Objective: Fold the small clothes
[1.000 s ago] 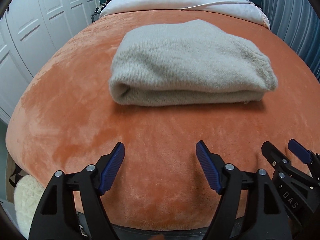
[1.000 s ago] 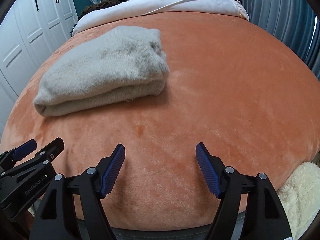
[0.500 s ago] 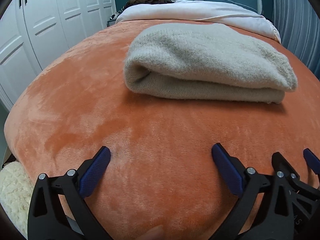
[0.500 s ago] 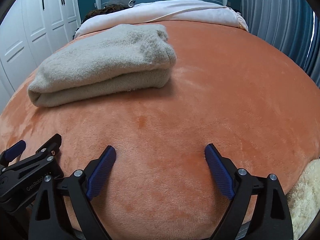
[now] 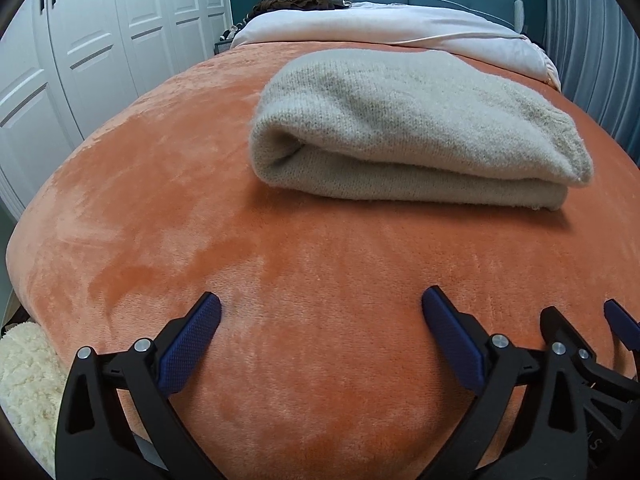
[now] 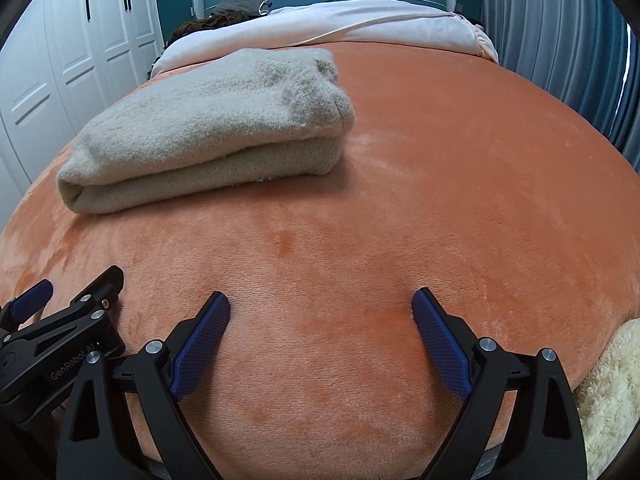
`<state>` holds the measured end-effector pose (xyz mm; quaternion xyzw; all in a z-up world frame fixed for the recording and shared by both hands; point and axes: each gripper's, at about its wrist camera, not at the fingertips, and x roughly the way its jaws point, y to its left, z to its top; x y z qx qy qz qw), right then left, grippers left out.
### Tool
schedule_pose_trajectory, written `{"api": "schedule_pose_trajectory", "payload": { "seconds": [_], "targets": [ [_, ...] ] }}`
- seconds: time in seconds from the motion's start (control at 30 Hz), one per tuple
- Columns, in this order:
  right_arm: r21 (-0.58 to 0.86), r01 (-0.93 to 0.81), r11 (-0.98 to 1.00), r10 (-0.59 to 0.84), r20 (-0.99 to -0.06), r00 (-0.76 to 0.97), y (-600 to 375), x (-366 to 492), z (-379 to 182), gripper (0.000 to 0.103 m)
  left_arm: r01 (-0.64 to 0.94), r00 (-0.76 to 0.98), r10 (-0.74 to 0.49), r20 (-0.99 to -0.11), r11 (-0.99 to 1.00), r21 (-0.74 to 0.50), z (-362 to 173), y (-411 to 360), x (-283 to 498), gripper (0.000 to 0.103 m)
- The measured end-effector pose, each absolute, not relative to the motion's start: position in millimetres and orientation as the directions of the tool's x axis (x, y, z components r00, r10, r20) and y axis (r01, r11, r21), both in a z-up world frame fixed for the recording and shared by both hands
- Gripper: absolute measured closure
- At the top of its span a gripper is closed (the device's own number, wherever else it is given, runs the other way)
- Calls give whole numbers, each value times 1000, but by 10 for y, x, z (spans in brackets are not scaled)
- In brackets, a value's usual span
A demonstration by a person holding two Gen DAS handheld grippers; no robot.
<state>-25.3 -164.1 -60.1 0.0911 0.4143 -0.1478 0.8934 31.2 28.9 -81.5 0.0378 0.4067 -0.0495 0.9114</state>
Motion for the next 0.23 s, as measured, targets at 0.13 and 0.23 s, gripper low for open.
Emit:
{"api": "schedule_pose_trajectory", "payload": {
  "seconds": [0.13, 0.23],
  "targets": [
    [40, 336, 941, -187, -767, 614, -1668, -248, -599, 12, 121, 664, -58, -745, 992, 30, -802, 288, 322, 5],
    [40, 336, 941, -187, -767, 614, -1669, -248, -599, 12, 121, 664, -58, -745, 992, 31, -804, 289, 325, 5]
  ]
}}
